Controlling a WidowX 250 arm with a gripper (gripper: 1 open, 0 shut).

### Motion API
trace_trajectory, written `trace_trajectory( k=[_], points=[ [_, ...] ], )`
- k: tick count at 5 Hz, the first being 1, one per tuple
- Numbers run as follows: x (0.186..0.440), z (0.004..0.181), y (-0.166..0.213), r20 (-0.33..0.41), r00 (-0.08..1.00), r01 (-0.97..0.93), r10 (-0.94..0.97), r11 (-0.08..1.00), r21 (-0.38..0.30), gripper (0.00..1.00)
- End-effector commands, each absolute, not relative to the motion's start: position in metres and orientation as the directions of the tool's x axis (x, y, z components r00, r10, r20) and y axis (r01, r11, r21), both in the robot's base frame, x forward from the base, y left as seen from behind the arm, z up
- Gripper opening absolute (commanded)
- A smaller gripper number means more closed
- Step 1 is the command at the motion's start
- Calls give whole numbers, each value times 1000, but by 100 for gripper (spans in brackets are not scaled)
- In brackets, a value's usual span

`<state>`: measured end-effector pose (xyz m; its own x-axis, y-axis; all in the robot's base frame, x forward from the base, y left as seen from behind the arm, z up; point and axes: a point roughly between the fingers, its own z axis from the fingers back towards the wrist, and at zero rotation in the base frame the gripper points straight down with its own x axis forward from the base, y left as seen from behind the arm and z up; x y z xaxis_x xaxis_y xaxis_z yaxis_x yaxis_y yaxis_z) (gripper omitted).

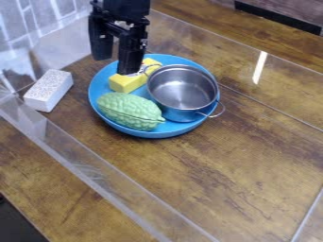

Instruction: Put the white object in the blue tray

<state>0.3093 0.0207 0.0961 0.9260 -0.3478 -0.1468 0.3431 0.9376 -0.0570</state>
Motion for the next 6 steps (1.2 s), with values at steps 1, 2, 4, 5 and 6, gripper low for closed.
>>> trace_trajectory(
  k=[1, 2, 4, 5, 6],
  points=[
    [320, 109, 32, -95, 928, 358, -359, 933, -30, 100],
    [322, 106, 35, -95, 924, 370, -372, 928, -29, 100],
    [328, 101, 39, -92, 914, 395, -396, 918, -24, 100],
    [329, 99, 42, -91, 911, 402, -403, 915, -22, 100],
    [332, 98, 43, -89, 908, 410, -410, 912, -19, 100]
  ],
)
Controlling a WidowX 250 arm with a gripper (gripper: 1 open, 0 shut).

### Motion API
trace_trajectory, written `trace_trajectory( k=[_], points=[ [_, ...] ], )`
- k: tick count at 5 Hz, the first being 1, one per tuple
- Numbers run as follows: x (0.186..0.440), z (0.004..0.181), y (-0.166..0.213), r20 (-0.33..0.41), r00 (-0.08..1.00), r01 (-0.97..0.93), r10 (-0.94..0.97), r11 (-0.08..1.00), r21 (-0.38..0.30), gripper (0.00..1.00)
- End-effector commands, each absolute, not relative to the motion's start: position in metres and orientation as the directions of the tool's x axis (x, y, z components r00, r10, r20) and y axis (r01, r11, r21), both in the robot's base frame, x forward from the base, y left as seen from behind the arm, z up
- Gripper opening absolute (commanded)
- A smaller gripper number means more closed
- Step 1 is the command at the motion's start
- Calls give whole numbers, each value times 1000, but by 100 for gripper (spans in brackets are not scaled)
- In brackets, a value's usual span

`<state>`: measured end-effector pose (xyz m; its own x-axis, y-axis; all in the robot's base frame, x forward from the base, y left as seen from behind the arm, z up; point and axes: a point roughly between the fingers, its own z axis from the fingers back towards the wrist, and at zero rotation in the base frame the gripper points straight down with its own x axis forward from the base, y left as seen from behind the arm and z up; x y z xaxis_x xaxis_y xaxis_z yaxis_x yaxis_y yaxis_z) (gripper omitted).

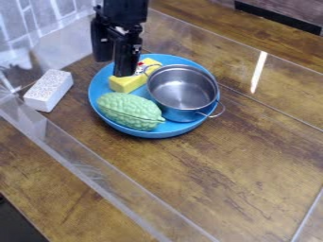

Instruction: Put the white object in the blue tray

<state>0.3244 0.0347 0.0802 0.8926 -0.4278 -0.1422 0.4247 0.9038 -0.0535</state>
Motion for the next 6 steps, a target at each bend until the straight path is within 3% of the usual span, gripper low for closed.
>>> trace_trajectory(
  k=[1, 6],
  points=[
    [335, 95, 44, -88, 906, 415, -415, 910, -16, 100],
    [347, 91, 46, -84, 892, 446, -444, 895, 10, 100]
  ],
)
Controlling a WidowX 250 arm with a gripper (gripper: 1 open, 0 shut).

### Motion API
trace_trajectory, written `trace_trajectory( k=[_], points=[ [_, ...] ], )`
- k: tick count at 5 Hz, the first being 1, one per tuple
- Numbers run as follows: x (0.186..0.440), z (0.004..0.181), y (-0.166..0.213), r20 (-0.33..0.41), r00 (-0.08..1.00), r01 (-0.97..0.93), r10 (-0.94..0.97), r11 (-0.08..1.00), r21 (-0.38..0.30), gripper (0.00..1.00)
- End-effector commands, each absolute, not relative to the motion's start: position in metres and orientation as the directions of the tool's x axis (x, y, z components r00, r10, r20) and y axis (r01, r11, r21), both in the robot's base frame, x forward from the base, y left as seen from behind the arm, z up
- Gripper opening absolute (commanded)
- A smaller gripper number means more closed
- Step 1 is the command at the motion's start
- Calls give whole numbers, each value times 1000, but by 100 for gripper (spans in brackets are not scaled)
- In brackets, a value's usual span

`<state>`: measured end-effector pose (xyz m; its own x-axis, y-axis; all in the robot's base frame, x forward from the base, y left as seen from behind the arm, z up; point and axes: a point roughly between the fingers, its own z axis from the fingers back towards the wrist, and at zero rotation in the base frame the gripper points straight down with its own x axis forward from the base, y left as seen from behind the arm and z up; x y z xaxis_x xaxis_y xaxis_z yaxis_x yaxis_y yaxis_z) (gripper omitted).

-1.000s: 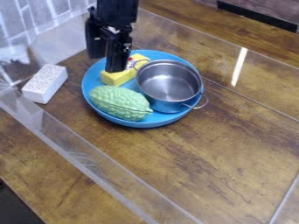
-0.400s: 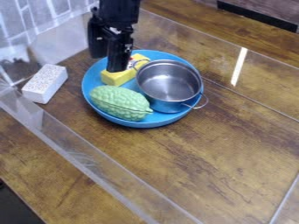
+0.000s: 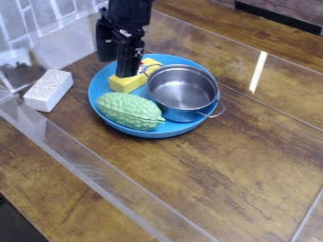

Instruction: Put the white object in the blue tray

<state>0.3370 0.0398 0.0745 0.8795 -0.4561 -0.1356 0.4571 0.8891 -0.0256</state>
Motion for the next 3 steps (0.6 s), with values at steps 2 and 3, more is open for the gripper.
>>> trace_trajectory(
  k=[2, 3],
  points=[
    [350, 89, 47, -82, 889, 453, -450, 891, 19, 100],
    [351, 89, 48, -81, 889, 454, -451, 890, 24, 100]
  ],
)
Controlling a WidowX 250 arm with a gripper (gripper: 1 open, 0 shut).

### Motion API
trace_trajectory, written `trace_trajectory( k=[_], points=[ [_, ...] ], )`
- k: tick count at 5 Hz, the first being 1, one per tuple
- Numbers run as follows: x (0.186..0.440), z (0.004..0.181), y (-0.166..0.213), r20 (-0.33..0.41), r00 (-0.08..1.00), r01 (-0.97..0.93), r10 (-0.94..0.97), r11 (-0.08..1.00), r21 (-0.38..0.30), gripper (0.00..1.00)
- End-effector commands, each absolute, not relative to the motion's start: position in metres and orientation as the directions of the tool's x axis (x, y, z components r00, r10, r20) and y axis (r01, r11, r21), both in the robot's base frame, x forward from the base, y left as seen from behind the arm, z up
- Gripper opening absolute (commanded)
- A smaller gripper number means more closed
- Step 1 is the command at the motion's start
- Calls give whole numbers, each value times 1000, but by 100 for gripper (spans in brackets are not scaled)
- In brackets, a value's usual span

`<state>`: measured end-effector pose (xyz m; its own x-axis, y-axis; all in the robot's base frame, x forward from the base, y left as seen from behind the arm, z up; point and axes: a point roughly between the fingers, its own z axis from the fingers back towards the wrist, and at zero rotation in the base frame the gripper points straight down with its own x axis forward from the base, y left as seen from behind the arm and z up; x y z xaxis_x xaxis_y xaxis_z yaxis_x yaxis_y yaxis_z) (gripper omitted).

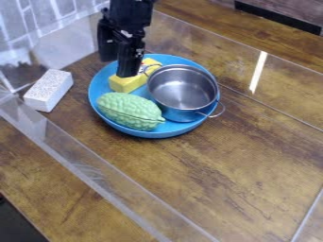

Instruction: Put the white object in the blue tray

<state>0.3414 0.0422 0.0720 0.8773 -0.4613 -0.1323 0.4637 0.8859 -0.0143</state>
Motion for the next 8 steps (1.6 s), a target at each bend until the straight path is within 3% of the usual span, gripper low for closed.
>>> trace_trajectory(
  k=[1, 8],
  points=[
    [352, 89, 48, -80, 888, 456, -453, 889, 29, 100],
    [361, 81, 53, -44, 902, 431, -430, 902, -1, 100]
  ],
)
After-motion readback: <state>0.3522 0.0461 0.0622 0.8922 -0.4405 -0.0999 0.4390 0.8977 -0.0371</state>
